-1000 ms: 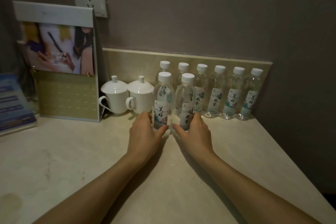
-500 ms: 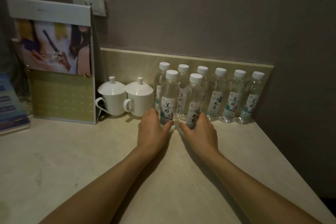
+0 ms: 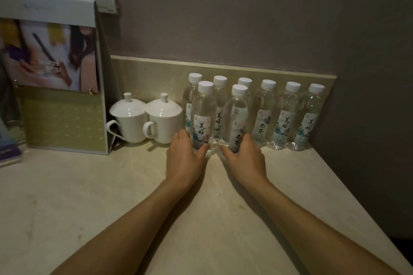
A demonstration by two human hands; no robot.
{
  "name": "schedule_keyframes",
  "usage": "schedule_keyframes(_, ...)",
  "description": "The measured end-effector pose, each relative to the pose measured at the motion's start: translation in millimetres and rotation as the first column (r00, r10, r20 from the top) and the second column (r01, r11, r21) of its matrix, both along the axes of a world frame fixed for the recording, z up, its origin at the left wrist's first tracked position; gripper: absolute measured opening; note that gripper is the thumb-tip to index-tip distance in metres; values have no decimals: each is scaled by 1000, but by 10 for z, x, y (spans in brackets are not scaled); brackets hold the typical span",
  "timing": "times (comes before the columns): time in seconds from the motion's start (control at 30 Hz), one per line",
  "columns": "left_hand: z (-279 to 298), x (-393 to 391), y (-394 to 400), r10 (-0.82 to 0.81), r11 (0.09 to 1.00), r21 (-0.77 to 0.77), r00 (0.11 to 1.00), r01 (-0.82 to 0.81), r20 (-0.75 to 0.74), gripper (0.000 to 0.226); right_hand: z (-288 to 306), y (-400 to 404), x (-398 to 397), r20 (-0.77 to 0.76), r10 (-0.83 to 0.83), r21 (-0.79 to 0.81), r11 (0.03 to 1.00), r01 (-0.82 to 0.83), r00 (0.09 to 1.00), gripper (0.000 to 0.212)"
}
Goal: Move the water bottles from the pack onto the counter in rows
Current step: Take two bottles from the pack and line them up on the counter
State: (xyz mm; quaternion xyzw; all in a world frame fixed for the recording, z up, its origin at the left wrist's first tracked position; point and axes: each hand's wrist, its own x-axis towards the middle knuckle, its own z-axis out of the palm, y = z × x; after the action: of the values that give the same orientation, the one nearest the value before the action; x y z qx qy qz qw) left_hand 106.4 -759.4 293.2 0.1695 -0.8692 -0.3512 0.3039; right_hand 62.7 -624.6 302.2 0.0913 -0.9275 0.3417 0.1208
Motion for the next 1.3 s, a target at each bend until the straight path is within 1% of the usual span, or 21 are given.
schedule_keyframes(0.23, -11, -18, 0, 1, 1000, 14, 1000, -1, -4, 36, -16, 18, -13, -46, 30, 0, 1000, -30, 998, 48)
schedule_keyframes(0.33, -12, -18, -10, 13, 1000, -5, 1000, -13, -15, 36, 2, -18, -26, -44, 29, -12, 1000, -29, 999, 53)
schedule_keyframes(0.47, -15, -27, -19, -11, 1000, 5, 999, 11, -40, 38, 12, -93, -29, -45, -12, -28, 1000, 11, 999, 56)
schedule_keyframes(0.57, -17, -38, -31, -51, 999, 6, 997, 51, -66, 44, 15, -116, -36, -39, -41, -27, 999, 40, 998, 58)
schedule_keyframes(0.9, -36, -51, -53, -75, 997, -25, 993, 73, -88, 45, 29, -159, -18, -43, -99, -20, 995, 98, 994, 65)
schedule_keyframes(1.3, -39, -68, -98, -89, 996, 23, 993, 91, -82, 41, 42, -151, -9, -35, -48, 34, 998, 49, 998, 65)
